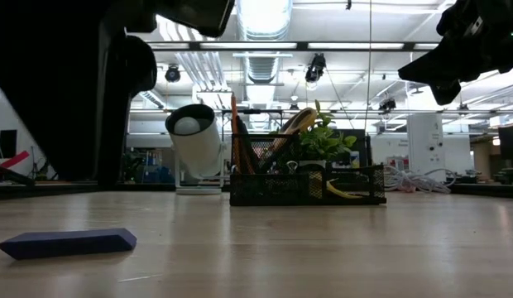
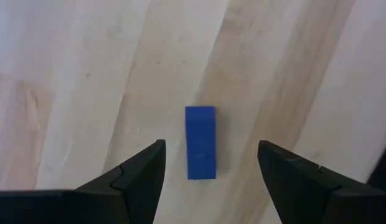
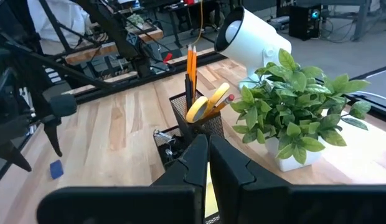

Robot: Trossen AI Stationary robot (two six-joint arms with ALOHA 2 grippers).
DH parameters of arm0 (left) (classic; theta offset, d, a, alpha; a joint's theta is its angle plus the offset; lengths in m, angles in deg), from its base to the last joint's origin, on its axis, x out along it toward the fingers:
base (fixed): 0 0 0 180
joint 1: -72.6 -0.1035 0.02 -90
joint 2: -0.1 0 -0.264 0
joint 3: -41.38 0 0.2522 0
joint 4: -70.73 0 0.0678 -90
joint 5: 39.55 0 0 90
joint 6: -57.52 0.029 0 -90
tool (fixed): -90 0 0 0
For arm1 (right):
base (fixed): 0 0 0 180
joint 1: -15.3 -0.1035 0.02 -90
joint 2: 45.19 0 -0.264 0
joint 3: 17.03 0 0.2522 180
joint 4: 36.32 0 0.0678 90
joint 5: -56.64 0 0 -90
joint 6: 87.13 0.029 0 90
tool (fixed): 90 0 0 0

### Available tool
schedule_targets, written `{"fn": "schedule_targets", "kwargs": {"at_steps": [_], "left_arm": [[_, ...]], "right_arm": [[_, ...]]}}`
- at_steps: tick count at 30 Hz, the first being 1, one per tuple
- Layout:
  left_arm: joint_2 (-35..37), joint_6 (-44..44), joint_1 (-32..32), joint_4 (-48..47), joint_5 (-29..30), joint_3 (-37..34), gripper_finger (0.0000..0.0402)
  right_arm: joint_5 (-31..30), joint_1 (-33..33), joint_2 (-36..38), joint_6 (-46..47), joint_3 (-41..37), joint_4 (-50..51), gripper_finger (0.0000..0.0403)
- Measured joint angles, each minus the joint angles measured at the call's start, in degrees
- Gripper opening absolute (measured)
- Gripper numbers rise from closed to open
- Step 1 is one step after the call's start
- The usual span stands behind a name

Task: Pick and place office supplies into organizer
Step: Put the blue eraser into the black desk organizer

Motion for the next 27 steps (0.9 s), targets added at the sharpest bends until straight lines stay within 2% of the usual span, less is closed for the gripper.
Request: {"fn": "schedule_targets", "kwargs": {"at_steps": [11,17,27], "left_arm": [[0.2,0.5,-0.1,2.2,0.7,-1.9,0.0238],[0.2,0.1,-0.1,8.0,-0.1,-4.3,0.0238],[0.4,-1.4,0.0,8.9,-0.9,-8.3,0.0238]], "right_arm": [[0.0,0.0,0.0,-2.2,0.0,0.1,0.0009],[0.0,0.0,0.0,-3.0,0.0,0.1,0.0009],[0.0,0.0,0.0,-2.8,0.0,0.1,0.0009]]}}
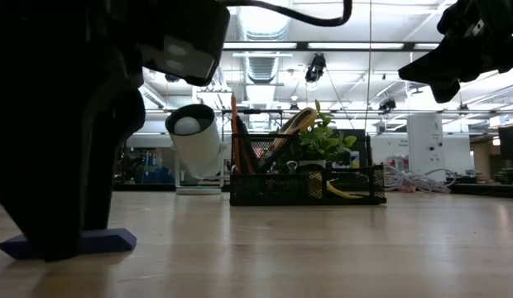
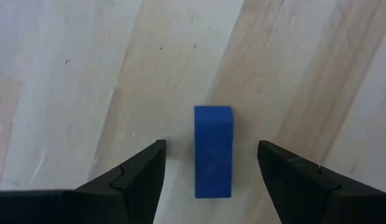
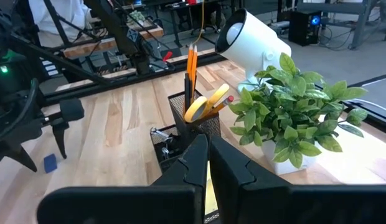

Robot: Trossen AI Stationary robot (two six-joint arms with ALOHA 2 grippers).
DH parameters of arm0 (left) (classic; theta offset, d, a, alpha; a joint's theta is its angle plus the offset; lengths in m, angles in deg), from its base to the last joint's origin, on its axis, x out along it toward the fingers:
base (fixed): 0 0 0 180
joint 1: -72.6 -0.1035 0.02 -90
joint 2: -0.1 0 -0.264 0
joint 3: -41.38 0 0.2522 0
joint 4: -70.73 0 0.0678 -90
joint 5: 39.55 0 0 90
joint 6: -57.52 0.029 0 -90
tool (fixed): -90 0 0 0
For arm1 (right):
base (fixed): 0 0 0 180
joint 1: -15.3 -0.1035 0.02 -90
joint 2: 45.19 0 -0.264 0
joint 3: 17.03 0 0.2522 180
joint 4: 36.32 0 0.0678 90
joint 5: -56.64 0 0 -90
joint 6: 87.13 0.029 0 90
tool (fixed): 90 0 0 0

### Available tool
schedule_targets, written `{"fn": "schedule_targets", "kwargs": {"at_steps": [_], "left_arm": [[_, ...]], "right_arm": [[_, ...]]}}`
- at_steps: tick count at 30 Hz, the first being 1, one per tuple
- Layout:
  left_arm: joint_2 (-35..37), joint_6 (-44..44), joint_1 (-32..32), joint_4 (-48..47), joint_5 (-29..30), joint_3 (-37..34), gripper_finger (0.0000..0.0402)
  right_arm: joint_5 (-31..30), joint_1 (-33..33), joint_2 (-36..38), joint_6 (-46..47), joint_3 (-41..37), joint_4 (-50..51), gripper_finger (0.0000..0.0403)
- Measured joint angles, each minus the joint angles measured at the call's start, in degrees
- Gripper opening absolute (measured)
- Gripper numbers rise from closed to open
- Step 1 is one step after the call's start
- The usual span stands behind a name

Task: Pick and place office supplies into organizer
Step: Put the blue eraser into the black desk organizer

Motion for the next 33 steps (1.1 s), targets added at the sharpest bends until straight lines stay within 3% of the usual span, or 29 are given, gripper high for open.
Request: {"fn": "schedule_targets", "kwargs": {"at_steps": [13,33], "left_arm": [[0.2,-1.5,-0.2,1.5,-1.3,-1.2,0.0228],[0.0,-1.5,-0.3,2.8,-2.1,-1.8,0.0063]], "right_arm": [[0.0,0.0,0.0,0.0,0.0,0.0,0.0009],[0.0,0.0,0.0,-0.2,0.0,0.0,0.0009]]}}
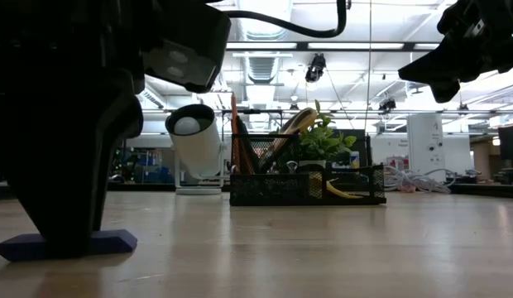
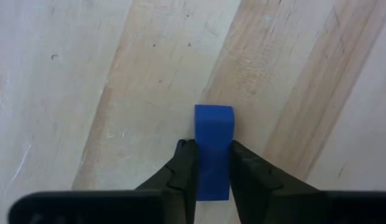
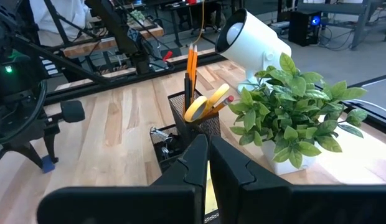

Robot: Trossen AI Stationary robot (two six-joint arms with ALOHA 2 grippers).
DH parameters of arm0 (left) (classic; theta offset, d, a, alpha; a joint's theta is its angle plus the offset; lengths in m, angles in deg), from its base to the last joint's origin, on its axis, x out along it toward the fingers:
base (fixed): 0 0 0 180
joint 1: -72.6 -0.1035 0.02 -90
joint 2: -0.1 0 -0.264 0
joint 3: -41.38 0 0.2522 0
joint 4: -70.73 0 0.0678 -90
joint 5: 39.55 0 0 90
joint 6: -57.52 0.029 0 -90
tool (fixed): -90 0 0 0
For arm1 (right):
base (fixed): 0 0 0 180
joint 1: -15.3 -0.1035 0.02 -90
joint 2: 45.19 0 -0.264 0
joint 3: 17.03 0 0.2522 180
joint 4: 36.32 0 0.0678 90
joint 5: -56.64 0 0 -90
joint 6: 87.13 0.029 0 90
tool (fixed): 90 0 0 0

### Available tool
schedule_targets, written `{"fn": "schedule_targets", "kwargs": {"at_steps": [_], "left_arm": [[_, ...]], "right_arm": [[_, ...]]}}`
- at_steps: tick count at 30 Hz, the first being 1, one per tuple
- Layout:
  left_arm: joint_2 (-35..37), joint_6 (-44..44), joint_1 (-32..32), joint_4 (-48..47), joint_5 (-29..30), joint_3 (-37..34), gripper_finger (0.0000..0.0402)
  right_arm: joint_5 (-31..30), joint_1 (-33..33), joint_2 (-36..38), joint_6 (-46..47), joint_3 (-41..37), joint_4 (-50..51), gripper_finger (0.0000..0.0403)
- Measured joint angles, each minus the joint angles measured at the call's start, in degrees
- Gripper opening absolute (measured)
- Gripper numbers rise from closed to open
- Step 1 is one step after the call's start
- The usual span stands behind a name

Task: Pick and place office supplies into organizer
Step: Put the blue eraser into the black desk organizer

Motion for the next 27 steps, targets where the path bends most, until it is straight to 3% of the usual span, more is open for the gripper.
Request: {"fn": "schedule_targets", "kwargs": {"at_steps": [5,27], "left_arm": [[0.0,0.0,0.0,0.1,0.2,0.0,0.0045],[2.1,0.5,0.0,0.3,1.1,1.1,0.0046]], "right_arm": [[0.0,0.0,0.0,0.0,0.0,0.0,0.0009],[0.0,0.0,0.0,0.0,0.0,1.2,0.0009]]}}
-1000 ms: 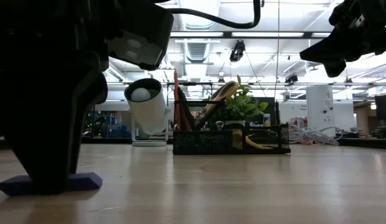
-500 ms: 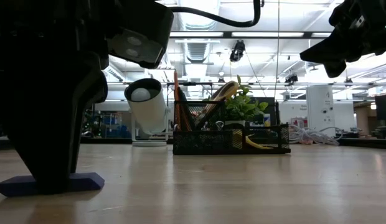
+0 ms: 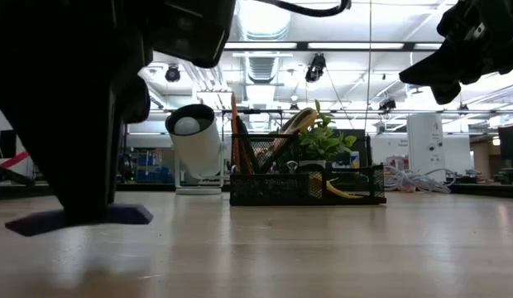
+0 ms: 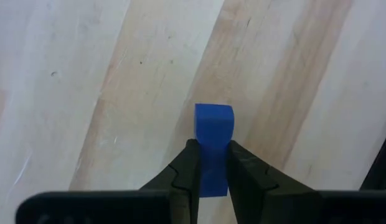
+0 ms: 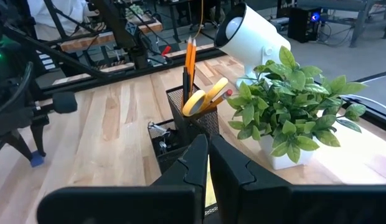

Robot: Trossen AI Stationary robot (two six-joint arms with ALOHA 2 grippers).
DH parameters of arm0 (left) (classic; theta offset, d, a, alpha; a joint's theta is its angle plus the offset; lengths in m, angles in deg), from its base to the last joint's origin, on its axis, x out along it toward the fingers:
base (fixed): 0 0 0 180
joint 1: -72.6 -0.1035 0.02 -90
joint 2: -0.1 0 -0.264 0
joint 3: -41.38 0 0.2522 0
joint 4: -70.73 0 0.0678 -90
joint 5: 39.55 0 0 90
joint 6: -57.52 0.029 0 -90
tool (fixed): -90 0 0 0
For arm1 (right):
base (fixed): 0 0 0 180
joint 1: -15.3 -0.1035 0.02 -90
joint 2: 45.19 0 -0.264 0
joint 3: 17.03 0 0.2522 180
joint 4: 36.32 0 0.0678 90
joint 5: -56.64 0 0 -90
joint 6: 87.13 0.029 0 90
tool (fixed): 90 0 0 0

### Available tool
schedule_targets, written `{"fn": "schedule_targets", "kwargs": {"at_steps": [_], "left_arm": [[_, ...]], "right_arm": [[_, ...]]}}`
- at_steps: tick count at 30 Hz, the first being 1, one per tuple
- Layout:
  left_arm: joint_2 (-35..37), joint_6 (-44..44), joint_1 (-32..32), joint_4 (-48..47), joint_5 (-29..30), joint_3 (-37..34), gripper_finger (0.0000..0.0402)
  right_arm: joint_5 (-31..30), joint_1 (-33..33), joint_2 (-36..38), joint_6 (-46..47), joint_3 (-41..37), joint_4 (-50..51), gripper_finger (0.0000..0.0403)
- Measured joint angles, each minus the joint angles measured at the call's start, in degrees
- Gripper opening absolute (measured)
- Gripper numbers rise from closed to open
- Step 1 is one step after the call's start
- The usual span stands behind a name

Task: Pick and place office supplies into organizer
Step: Put the blue eraser into the black desk organizer

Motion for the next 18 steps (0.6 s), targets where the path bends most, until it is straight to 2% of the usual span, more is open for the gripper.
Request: {"fn": "schedule_targets", "kwargs": {"at_steps": [5,18], "left_arm": [[1.1,1.0,-0.1,-0.1,0.3,0.0,0.0046],[3.2,4.0,-3.6,-0.3,6.1,0.2,0.0046]], "right_arm": [[0.0,0.0,0.0,0.0,0.0,-0.1,0.0009],[0.0,0.0,0.0,0.2,0.0,-0.3,0.0009]]}}
